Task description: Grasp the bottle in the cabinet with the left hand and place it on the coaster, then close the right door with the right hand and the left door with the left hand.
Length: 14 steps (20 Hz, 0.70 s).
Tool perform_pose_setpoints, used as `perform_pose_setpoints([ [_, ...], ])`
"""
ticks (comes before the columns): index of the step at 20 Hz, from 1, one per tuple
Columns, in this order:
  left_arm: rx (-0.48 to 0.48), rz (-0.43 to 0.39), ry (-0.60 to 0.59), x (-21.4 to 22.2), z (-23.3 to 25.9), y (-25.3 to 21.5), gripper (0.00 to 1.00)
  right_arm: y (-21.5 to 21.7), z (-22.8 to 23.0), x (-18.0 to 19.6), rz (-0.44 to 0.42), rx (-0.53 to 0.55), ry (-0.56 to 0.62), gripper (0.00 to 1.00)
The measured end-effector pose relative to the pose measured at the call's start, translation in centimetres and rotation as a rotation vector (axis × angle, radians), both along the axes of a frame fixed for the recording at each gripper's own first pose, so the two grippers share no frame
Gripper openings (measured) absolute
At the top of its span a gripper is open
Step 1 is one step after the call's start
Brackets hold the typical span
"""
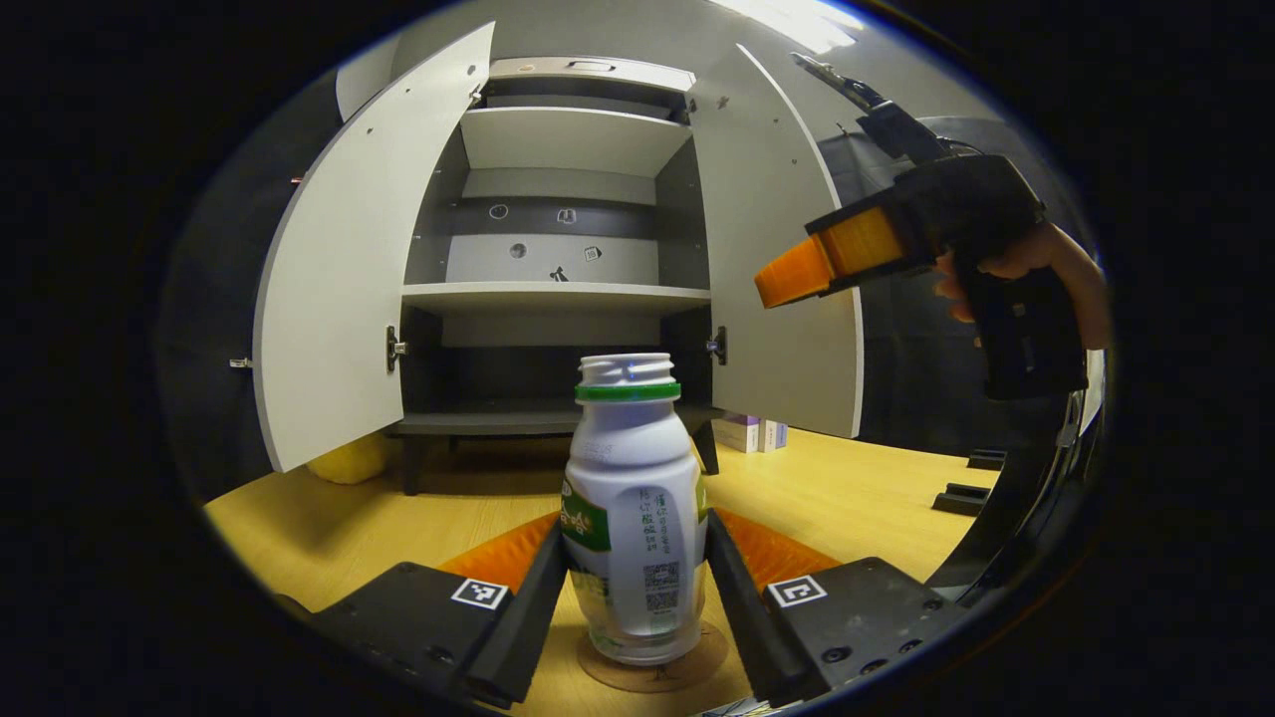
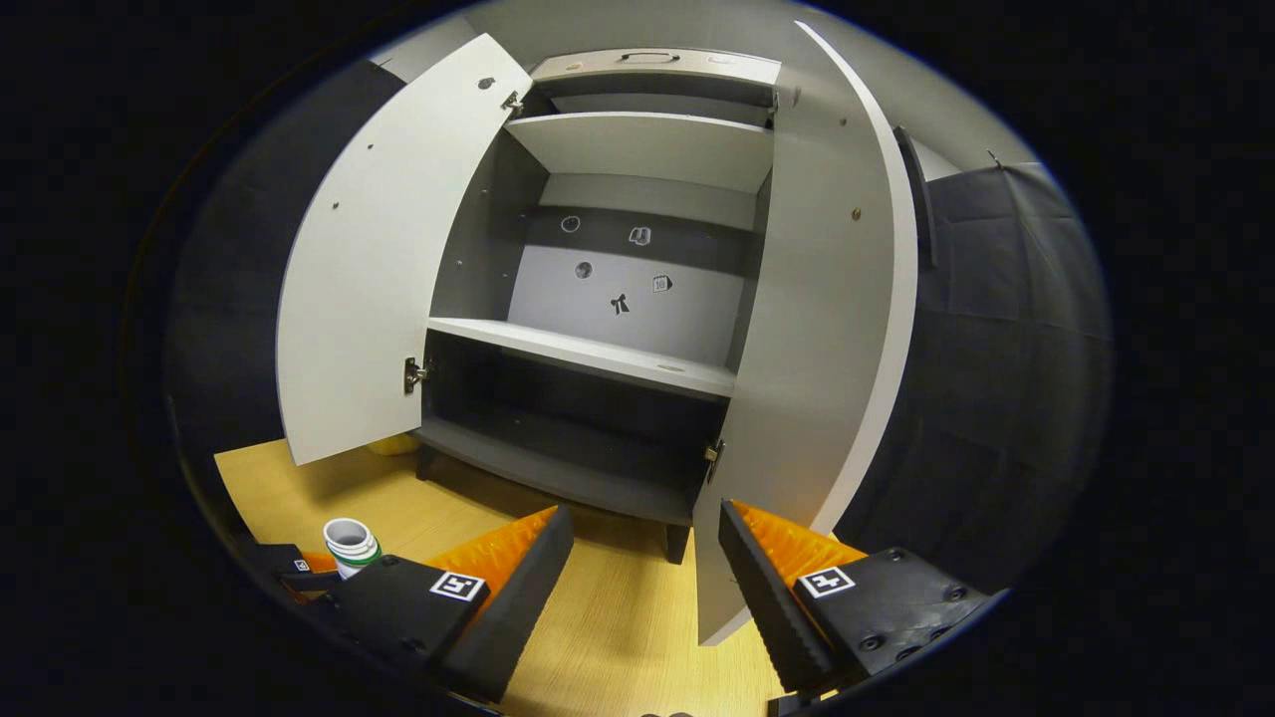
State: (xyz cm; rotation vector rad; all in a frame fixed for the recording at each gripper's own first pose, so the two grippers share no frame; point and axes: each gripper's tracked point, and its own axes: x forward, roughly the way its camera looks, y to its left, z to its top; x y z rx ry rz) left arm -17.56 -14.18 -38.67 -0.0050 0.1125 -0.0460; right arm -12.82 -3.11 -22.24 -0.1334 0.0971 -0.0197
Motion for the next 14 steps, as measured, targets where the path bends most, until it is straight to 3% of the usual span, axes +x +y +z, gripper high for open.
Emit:
perform_pose_setpoints([
  [11,0.032,0.007,-0.014,-0.10,-0.40,-0.29,0.83,0.03,-0.39,-0.60,0.021,-0.013,0.009,0.98],
  [12,0.037,0.011,-0.014,-0.03,-0.29,-0.30,0.92,0.13,-0.37,-0.62,0.024,-0.013,0.010,0.98],
  [14,0.036,-0.001,-0.002,0.10,-0.38,-0.67,0.96,0.26,-0.06,-0.53,0.029,-0.015,0.005,0.98],
])
